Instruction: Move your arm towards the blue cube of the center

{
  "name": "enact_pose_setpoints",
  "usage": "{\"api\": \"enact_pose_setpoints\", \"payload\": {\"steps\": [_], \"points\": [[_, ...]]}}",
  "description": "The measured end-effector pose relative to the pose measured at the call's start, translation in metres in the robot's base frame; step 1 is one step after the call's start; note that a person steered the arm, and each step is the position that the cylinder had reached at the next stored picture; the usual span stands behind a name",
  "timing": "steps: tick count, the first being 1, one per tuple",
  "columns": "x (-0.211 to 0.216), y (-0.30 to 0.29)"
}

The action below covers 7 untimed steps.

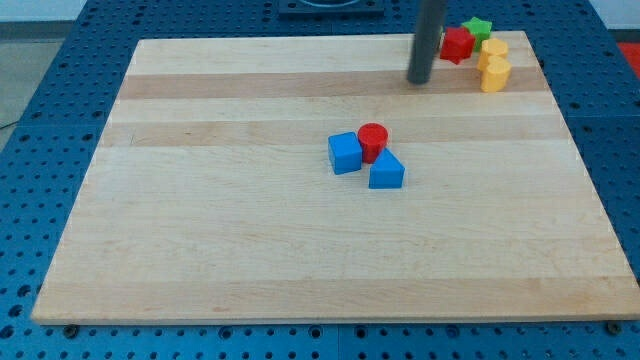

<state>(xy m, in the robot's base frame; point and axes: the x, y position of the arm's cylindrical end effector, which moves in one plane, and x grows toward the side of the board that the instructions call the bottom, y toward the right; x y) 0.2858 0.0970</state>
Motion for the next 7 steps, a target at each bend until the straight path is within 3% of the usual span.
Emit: {"api": "enact_pose_setpoints", "payload": {"steps": [3, 7], "points": [[-0.094, -0.050], [-0.092, -0.045]]}}
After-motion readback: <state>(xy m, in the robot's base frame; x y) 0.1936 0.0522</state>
